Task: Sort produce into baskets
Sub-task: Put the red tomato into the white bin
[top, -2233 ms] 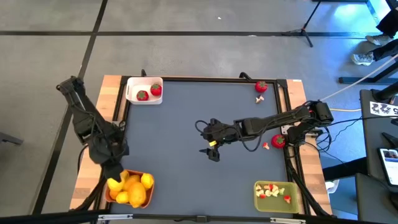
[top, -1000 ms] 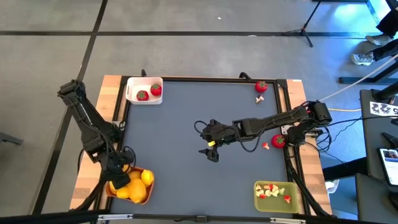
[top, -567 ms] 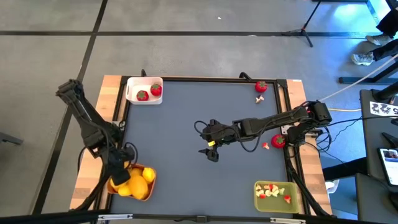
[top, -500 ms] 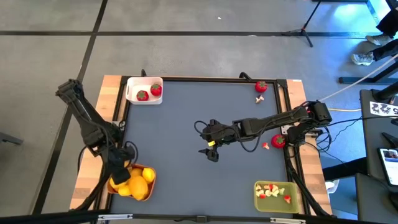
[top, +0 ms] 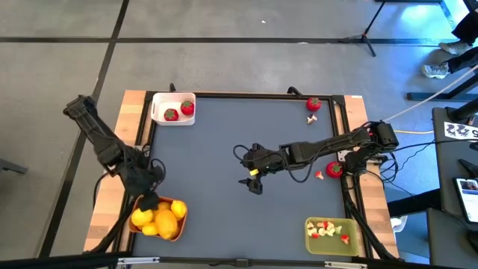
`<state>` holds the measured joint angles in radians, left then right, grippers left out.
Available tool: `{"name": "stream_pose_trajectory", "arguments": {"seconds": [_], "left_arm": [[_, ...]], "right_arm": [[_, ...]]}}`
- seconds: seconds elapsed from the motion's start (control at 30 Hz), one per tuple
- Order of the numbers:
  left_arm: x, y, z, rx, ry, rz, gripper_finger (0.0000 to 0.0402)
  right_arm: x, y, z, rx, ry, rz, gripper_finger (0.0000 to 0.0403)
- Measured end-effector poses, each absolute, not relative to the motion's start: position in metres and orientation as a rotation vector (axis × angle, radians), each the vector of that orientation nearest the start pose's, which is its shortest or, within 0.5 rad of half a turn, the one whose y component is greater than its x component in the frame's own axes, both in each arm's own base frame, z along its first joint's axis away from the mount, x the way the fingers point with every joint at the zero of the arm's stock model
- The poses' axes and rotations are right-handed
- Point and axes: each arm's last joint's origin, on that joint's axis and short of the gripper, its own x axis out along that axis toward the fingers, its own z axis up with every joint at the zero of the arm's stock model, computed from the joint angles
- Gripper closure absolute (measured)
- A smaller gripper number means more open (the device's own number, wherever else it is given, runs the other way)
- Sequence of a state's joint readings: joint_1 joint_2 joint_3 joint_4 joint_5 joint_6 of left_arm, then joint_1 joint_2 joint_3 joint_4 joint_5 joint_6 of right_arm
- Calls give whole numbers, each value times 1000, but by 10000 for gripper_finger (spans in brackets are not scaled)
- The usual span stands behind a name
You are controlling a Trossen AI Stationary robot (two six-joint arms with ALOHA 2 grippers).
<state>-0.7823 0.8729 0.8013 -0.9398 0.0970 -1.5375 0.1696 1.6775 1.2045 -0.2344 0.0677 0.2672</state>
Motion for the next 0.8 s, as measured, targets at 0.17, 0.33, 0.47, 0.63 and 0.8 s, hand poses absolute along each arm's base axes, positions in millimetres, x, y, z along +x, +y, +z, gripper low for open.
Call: {"name": "stream_pose_trajectory", "arguments": {"seconds": [0.17, 0.33, 0.47, 0.63, 0.8], "left_arm": [[110, -94, 271, -900, 1127, 149, 68], [119, -84, 271, -791, 995, 212, 68], [125, -78, 270, -711, 926, 258, 68], [132, -74, 268, -621, 886, 311, 68], [141, -74, 264, -553, 869, 341, 68]], "right_arm": [[361, 57, 244, 185, 720, -42, 38], [346, 45, 250, 223, 807, -118, 38], [325, 32, 257, 217, 923, -200, 38], [291, 19, 267, 214, 1096, -277, 38], [260, 11, 274, 208, 1268, -382, 38]]}}
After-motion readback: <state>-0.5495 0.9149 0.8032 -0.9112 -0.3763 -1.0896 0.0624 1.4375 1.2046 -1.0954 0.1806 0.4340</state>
